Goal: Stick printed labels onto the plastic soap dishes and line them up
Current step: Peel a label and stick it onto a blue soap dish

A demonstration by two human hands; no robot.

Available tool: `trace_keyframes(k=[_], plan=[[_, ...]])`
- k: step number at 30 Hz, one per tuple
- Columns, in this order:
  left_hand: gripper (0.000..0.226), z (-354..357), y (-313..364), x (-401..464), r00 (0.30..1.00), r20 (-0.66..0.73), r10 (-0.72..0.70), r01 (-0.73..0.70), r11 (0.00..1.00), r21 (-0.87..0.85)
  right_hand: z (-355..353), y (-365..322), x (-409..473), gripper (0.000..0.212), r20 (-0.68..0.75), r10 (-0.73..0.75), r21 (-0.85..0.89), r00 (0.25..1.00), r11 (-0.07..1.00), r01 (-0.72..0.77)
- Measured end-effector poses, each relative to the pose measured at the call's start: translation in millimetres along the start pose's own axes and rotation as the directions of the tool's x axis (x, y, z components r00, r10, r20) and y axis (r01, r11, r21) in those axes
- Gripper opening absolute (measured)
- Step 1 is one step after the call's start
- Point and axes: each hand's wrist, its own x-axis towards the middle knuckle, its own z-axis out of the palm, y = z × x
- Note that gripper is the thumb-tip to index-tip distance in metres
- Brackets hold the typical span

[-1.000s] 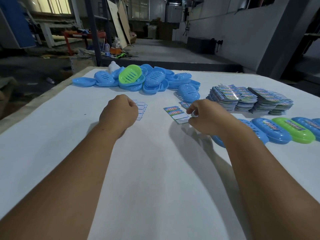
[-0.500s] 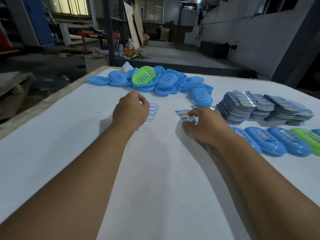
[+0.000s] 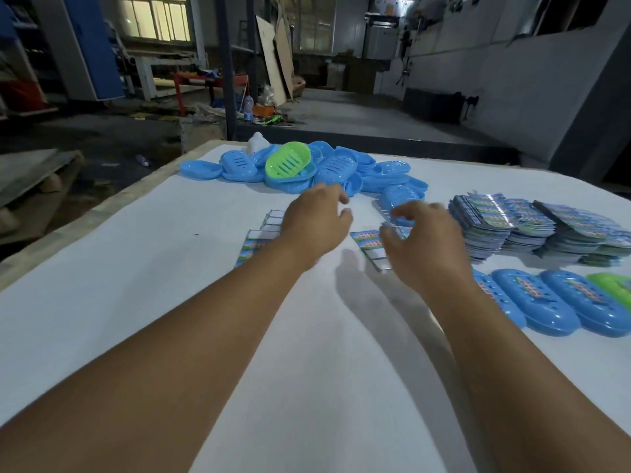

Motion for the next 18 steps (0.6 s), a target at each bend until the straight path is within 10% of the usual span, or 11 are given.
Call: trace_keyframes(k=[3, 7, 18], plan=[[0.045, 27, 39, 24, 0.971, 0.224, 0.089, -0.093, 0.996, 0.009, -21, -1, 9, 0.022, -0.282, 0.202, 0.367, 0.938, 0.926, -0.089], [0.061, 62, 82, 53, 0.943, 0.334, -0.009, -0.023, 0.996, 0.091, -32, 2, 14, 0.021, -0.261, 0.401, 0.639, 0.878, 0.754, -0.154], [0.051, 83, 93, 61, 0.982, 0.140, -0.123, 0.132, 0.990, -0.055, -30, 1, 19, 0.020, -0.253, 0.451, 0.724, 0.856, 0.675, -0.142]])
